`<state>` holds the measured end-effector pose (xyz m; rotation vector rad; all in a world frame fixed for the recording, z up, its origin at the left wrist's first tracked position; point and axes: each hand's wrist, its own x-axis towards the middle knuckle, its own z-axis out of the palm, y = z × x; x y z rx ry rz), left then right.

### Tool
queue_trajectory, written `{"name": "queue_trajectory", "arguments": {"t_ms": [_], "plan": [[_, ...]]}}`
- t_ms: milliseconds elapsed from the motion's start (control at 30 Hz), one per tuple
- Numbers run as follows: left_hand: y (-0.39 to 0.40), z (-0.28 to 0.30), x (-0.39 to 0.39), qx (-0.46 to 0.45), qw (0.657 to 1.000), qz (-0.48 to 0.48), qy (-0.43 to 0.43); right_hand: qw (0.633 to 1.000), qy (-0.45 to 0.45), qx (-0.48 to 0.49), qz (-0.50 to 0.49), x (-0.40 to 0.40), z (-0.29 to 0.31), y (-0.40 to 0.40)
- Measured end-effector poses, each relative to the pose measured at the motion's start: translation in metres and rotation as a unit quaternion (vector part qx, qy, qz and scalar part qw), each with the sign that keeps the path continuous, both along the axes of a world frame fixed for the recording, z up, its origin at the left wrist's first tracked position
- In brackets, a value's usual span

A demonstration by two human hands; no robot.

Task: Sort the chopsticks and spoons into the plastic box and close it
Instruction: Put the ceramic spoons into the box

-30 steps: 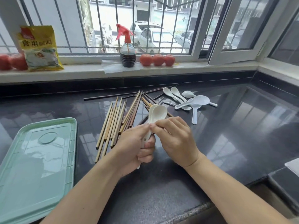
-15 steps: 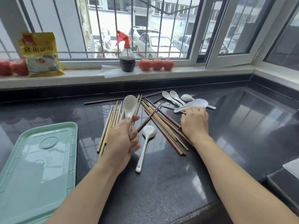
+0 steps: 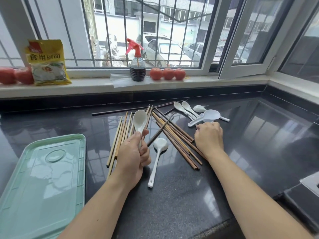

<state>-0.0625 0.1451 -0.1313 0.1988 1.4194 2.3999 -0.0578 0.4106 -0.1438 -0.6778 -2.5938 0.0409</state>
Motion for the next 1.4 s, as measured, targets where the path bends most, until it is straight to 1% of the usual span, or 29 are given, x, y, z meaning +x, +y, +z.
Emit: {"name": "queue_trajectory", "arguments": {"t_ms": [167, 267, 433, 567, 667, 833, 1000, 1033, 1067, 1100, 1133, 1167, 1200, 1267, 1333, 1400], "plan": [[-0.001, 0.000, 0.000, -0.003, 1.000, -0.006, -0.006, 0.999, 0.038, -0.008, 0.007, 0.002, -0.002, 0.002], [-0.001, -0.001, -0.001, -0.002, 1.000, -0.012, -0.009, 0.997, 0.082, -0.010, 0.011, 0.006, -0.002, 0.001], [-0.001, -0.001, -0.002, 0.000, 1.000, -0.011, -0.013, 0.978, 0.162, -0.109, 0.067, 0.014, -0.001, 0.002], [-0.002, 0.000, 0.000, -0.001, 1.000, -0.013, -0.007, 0.959, 0.210, -0.178, 0.072, 0.018, 0.003, 0.001], [-0.003, -0.001, 0.000, -0.008, 1.000, -0.008, 0.000, 0.968, 0.180, -0.159, 0.078, 0.023, 0.002, 0.001], [0.000, -0.002, 0.000, -0.030, 0.999, 0.002, 0.024, 0.986, 0.107, -0.119, 0.053, 0.023, -0.003, 0.003], [0.006, -0.006, 0.000, -0.064, 0.996, 0.035, 0.057, 0.991, 0.066, -0.076, 0.092, 0.022, -0.005, 0.001], [0.007, -0.007, 0.000, -0.073, 0.994, 0.046, 0.062, 0.989, 0.074, -0.073, 0.101, 0.021, -0.004, 0.001], [0.009, -0.007, 0.000, -0.080, 0.993, 0.056, 0.063, 0.986, 0.103, -0.074, 0.104, 0.018, -0.003, 0.002], [0.010, -0.007, 0.000, -0.084, 0.992, 0.062, 0.064, 0.982, 0.152, -0.073, 0.090, 0.015, 0.000, 0.008], [0.010, -0.007, -0.001, -0.086, 0.992, 0.066, 0.062, 0.976, 0.198, -0.066, 0.055, 0.011, 0.002, 0.020], [0.011, -0.007, -0.002, -0.086, 0.992, 0.068, 0.058, 0.973, 0.222, -0.065, 0.006, 0.008, 0.004, 0.035], [0.011, -0.007, -0.002, -0.086, 0.992, 0.070, 0.053, 0.974, 0.210, -0.077, -0.042, 0.006, 0.006, 0.050], [0.013, -0.006, -0.003, -0.090, 0.992, 0.076, 0.047, 0.979, 0.101, -0.135, -0.118, 0.003, 0.006, 0.076], [0.016, -0.004, -0.002, -0.102, 0.990, 0.085, 0.042, 0.976, 0.010, -0.164, -0.141, -0.002, 0.003, 0.089], [0.018, -0.002, 0.000, -0.109, 0.989, 0.088, 0.039, 0.979, -0.026, -0.146, -0.140, -0.008, 0.002, 0.093]]}}
